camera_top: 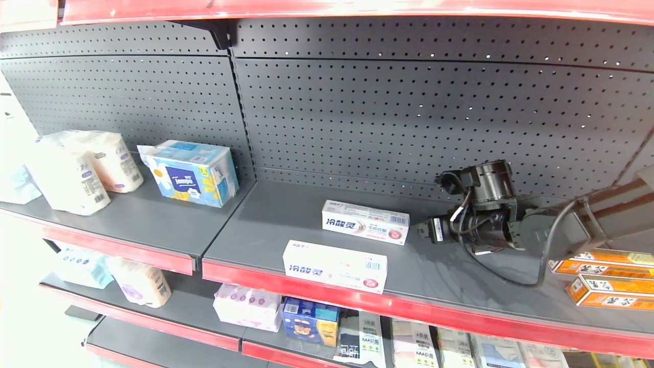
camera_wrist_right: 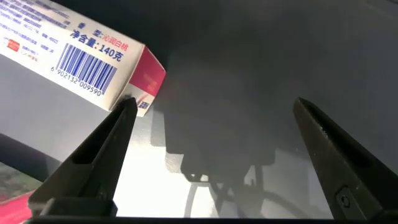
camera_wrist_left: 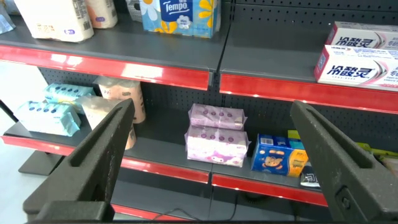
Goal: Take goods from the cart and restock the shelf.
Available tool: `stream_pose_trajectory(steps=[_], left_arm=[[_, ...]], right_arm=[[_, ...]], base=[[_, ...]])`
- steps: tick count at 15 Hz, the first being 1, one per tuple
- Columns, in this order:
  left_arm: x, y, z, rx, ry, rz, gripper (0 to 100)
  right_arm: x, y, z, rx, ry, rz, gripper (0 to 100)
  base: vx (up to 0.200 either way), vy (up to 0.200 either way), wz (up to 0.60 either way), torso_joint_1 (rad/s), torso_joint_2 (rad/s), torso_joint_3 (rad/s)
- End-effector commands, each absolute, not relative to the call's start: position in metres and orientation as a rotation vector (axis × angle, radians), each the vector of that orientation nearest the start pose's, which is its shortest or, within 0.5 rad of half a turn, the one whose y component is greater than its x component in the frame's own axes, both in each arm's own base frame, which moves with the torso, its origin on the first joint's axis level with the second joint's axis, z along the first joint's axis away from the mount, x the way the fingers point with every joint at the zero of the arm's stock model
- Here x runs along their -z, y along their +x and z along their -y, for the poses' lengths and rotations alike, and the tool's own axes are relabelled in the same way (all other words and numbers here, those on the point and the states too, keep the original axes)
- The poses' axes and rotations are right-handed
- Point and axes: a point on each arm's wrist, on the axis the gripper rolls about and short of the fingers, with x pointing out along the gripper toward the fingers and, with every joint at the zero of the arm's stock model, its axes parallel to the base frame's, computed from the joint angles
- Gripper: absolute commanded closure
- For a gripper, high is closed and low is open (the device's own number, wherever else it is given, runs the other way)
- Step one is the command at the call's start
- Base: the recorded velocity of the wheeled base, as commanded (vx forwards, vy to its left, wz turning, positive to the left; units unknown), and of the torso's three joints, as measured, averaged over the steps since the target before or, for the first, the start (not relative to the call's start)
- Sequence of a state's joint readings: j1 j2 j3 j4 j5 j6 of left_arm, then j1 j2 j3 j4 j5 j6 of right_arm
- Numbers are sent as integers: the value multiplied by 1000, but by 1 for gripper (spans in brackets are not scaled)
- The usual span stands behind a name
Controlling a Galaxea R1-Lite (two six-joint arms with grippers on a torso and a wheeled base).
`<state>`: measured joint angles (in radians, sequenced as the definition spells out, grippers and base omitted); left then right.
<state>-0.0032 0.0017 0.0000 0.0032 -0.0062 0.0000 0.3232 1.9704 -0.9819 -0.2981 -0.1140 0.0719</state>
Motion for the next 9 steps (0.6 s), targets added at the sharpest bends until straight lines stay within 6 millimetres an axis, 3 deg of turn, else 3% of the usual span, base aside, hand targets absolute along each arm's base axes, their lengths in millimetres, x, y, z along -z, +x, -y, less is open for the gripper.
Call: stream_pose_trajectory(steps=[1,9], left_arm=[[-76,-23,0,9,0,-5,0],[-75,-23,0,9,0,-6,0]], right_arm=[[-106,340,-116,-189,-83,-678,0],[-106,339,-124,-210,-89,-675,0]], base=[[0,0,0,0,0,0],[0,0,0,0,0,0]])
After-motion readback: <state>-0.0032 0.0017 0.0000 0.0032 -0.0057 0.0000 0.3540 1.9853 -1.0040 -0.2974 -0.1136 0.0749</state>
